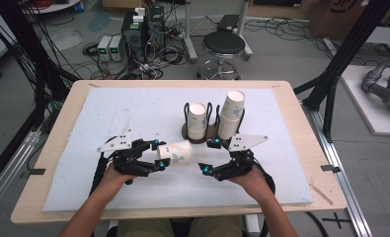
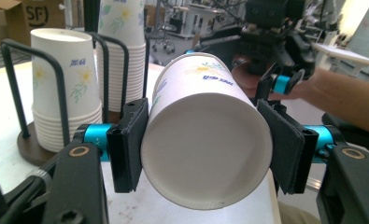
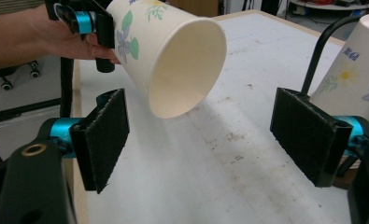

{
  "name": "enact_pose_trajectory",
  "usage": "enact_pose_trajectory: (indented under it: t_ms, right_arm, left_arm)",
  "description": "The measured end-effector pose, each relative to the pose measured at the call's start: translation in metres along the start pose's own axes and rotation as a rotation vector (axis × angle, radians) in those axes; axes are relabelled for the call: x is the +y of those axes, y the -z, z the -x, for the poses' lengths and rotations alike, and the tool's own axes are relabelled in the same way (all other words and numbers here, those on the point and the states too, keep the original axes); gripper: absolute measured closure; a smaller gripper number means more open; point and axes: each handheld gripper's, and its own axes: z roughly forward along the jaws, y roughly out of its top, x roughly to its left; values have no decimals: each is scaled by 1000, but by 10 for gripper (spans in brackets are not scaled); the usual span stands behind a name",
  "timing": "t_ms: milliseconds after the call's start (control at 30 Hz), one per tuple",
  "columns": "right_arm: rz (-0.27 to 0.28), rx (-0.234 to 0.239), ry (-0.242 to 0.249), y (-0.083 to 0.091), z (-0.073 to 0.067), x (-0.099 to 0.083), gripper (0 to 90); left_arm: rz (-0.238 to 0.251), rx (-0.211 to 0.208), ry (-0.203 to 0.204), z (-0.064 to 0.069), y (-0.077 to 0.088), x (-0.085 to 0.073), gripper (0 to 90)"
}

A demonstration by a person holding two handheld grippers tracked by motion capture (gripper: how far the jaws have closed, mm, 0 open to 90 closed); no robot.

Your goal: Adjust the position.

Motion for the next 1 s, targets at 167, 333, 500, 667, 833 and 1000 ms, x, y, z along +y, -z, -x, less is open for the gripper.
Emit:
enact_pose_trajectory:
  t_ms: [167, 333, 500, 667, 833, 1000]
  right_arm:
    - [1, 21, -2, -4, 0, -1, 203]
    - [-2, 55, -1, -9, -2, -1, 203]
    - [-9, 91, 2, -15, -5, -1, 203]
    - [-16, 120, 8, -20, -6, -1, 203]
    - [-19, 158, 12, -26, -7, 0, 203]
    - [-12, 213, 9, -31, -8, 0, 206]
  left_arm:
    - [0, -21, -8, 1, -1, 0, 369]
    - [8, -38, -9, 2, -1, 0, 369]
    - [3, -59, -12, 4, -4, 0, 369]
    - [-6, -85, -24, 7, -7, 0, 370]
    - [-9, -117, -33, 9, -10, 1, 370]
    - [-12, -160, -31, 11, -12, 0, 370]
